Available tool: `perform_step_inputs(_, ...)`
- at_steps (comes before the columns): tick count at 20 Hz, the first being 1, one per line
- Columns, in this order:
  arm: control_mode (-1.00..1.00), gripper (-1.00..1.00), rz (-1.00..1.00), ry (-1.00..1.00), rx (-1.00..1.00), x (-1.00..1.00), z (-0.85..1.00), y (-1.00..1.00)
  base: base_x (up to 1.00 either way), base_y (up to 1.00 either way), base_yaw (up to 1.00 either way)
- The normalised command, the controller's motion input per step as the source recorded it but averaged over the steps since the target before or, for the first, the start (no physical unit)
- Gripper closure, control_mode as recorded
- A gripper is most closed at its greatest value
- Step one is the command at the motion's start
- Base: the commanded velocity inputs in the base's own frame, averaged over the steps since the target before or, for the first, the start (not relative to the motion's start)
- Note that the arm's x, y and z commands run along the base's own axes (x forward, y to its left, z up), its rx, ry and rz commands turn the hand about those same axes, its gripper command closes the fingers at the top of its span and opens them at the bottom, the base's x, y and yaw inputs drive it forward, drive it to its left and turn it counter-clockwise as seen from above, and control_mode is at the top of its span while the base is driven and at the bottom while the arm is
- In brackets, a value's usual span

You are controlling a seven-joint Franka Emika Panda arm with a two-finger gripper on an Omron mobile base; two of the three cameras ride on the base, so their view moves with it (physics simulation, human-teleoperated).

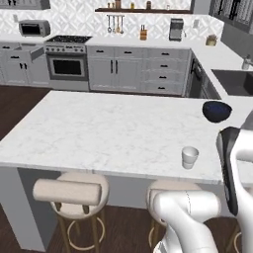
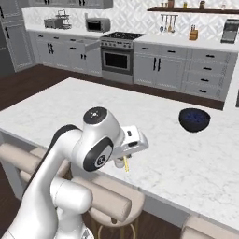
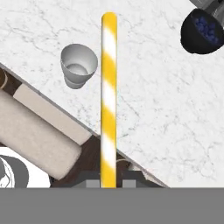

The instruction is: Take a straw from the drawer in front and place it inside the glass cup on the dining counter.

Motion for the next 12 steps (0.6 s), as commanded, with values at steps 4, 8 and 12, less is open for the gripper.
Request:
perform_step_inputs(4, 1.0, 1.0, 0.0, 0.0, 0.0, 0.0, 0.0, 0.0, 0.53, -0.31, 0.3)
perform_step_inputs(8, -1.0, 1.0, 0.15, -0.1, 0.09, 0.16, 0.0, -0.1, 0.24, -0.14, 0.13)
perform_step_inputs(12, -1.0, 1.0, 0.43, -0.15, 0.27, 0.29, 0.0, -0.02, 0.0, 0.0, 0.0)
